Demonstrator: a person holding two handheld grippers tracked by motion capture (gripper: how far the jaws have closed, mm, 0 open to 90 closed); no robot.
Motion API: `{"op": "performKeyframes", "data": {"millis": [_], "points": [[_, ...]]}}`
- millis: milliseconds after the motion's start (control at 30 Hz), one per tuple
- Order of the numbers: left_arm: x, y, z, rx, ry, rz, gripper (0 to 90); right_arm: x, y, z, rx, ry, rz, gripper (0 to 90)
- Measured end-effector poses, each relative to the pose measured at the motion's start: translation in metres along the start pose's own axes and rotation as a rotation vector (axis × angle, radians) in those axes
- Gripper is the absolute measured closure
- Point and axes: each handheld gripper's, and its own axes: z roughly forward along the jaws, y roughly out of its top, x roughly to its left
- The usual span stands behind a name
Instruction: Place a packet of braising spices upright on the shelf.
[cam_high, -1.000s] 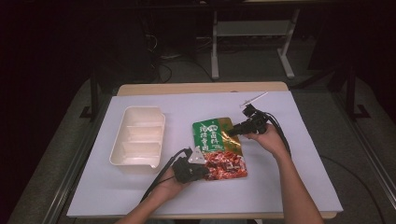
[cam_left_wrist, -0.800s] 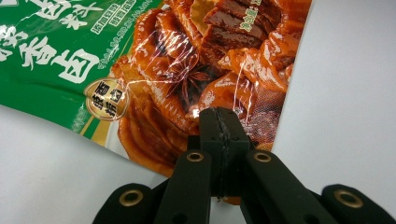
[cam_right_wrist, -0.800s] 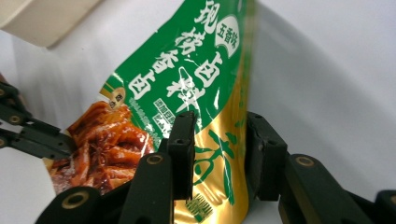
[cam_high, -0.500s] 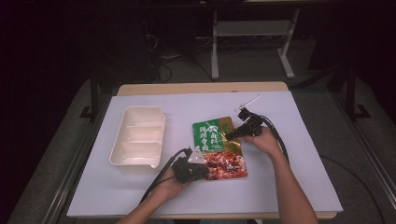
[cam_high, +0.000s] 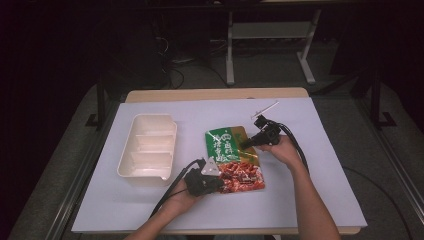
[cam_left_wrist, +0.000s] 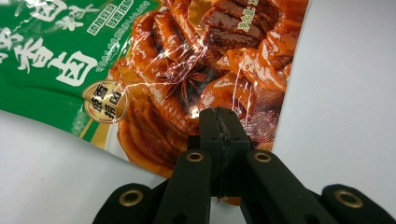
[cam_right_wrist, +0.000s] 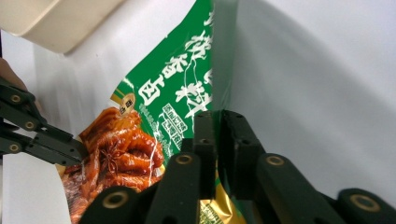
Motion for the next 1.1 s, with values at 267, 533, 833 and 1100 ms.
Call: {"op": "performKeyframes", "data": {"millis": [267, 533, 833, 1100], "points": [[0.000, 0.000, 0.000, -0.003, 0.002, 0.004, 90.0, -0.005, -0.002, 0.017, 0.050, 0.021, 0.043, 79.1], [-0.001, -0.001, 0.000, -0.007, 0.012, 0.015, 90.0, -0.004, -0.002, 0.015, 0.028, -0.004, 0.044, 88.9], [0.002, -0.009, -0.014, -0.107, -0.050, -0.056, 75.4, 0.004, 0.001, -0.002, -0.027, 0.009, 0.039, 89.1], [-0.003, -0.019, -0.039, -0.203, -0.045, -0.049, 57.7, 0.022, 0.005, -0.026, -0.104, -0.012, 0.007, 89.3]]}}
